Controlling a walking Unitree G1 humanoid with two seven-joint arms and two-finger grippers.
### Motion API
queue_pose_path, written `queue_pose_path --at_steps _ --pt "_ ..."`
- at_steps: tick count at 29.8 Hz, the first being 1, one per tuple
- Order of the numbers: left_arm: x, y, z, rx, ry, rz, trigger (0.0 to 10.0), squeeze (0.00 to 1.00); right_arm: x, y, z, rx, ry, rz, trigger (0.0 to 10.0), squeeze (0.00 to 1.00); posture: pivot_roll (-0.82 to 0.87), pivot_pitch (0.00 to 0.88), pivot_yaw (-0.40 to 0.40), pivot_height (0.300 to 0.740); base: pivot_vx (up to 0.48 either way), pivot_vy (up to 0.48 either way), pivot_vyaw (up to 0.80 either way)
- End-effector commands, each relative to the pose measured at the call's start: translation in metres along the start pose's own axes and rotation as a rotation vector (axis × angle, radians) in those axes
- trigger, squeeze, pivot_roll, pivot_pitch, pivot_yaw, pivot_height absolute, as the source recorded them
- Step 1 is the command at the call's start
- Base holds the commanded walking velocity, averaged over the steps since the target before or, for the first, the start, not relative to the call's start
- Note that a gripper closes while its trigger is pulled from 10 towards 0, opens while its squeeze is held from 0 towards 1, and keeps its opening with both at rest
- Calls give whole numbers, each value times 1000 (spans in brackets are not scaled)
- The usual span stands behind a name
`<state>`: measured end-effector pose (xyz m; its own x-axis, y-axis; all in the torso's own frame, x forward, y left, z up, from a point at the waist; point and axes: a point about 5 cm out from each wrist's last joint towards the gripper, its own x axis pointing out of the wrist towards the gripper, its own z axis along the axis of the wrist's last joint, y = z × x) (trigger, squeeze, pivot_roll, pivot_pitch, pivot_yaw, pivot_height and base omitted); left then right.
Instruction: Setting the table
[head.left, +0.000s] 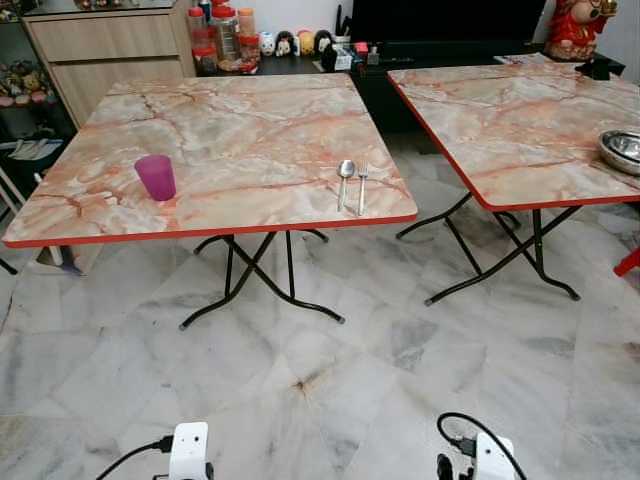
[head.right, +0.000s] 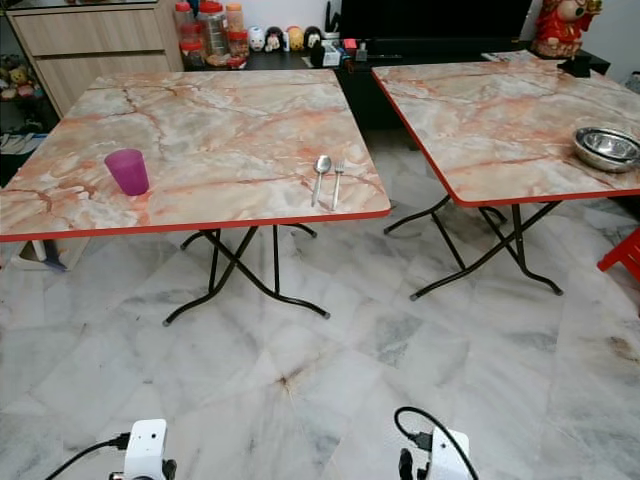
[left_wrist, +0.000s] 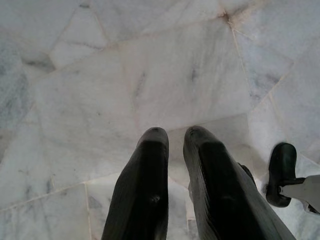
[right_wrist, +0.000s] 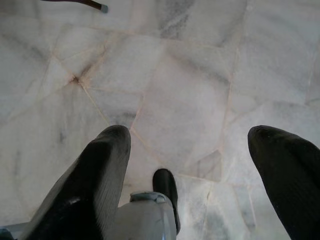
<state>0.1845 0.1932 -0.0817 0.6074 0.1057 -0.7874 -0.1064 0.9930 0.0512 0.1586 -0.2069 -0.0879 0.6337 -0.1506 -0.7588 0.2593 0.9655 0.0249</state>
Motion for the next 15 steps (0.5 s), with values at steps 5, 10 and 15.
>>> queue_pose_path --at_steps 5,10,15 --pt "-1 10 -1 3 2 28 10000 0 1 6 0 41 0 -1 10000 0 -71 0 11 740 270 0 320" --pt "0 11 0 9 0 31 10000 0 0 5 -2 36 8 -4 10000 0 -70 0 13 740 317 0 0" --pt "0 11 1 15 -4 28 10000 0 0 5 -4 25 19 -5 10000 0 -64 0 15 740 352 0 0"
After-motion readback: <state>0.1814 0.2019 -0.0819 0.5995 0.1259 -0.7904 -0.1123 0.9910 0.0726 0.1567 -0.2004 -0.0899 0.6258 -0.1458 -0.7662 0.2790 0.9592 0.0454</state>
